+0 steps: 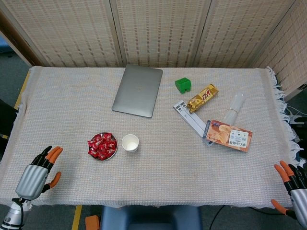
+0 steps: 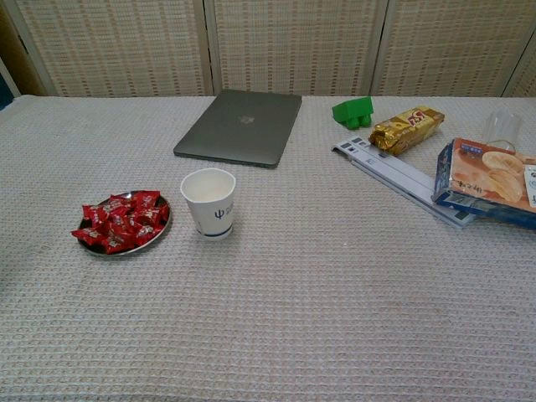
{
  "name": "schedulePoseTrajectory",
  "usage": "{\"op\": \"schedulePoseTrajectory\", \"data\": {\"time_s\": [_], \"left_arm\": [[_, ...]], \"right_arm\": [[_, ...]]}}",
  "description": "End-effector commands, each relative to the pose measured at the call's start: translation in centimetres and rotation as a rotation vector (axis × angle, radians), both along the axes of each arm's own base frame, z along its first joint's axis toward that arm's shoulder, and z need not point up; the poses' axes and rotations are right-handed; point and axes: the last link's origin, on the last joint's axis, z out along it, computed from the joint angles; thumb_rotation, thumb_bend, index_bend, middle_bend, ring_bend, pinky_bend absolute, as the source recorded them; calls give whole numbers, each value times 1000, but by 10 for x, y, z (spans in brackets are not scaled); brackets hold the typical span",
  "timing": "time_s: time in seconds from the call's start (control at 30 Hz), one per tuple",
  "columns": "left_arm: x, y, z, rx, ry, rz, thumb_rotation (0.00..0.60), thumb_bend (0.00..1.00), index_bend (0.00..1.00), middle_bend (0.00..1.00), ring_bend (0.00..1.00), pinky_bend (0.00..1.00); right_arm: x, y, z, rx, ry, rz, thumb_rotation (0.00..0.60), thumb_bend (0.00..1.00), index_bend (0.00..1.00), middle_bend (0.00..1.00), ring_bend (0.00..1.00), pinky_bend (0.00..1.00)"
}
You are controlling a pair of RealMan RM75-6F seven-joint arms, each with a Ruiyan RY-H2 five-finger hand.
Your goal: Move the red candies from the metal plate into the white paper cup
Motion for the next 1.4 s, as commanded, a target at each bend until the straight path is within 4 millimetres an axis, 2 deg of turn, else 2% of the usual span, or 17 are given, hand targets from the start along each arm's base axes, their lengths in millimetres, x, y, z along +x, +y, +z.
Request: {"op": "schedulePoseTrajectory", "data": {"time_s": [0.03,0.17,0.23,0.47,0.63,0.87,1.07,1.4], "left_arm": [[4,12,-6,-8,15,-1,600,432,29,65,44,237],[14,23,-15,-37,41,-19,600,431,24,61,43,247],[22,27,-22,-71,44,-32,600,423,24,60,43,289],[44,47,-60,-203,101,3,600,380,12,54,64,601],[51,69,-92,-233,152,35,600,361,12,58,79,711],[56,98,-110,-188,170,58,600,352,20,80,152,840],[63,113,-120,-201,168,53,600,350,25,92,173,881],[73,129,-138,-211,197,41,600,348,97,143,234,915]], "right_arm": [[-1,-10,1,-21,1,-18,600,60,0,0,0,0],[-3,-14,4,-49,7,-38,600,60,0,0,0,0],[-5,-15,5,-57,9,-49,600,60,0,0,0,0],[-5,-17,5,-70,15,-59,600,59,0,0,0,0],[-7,-15,4,-44,9,-70,600,60,0,0,0,0],[-9,-15,6,-35,5,-88,600,60,0,0,0,0],[-10,-14,9,-50,6,-100,600,60,0,0,0,0],[-13,-15,9,-45,10,-121,600,60,0,0,0,0]]}}
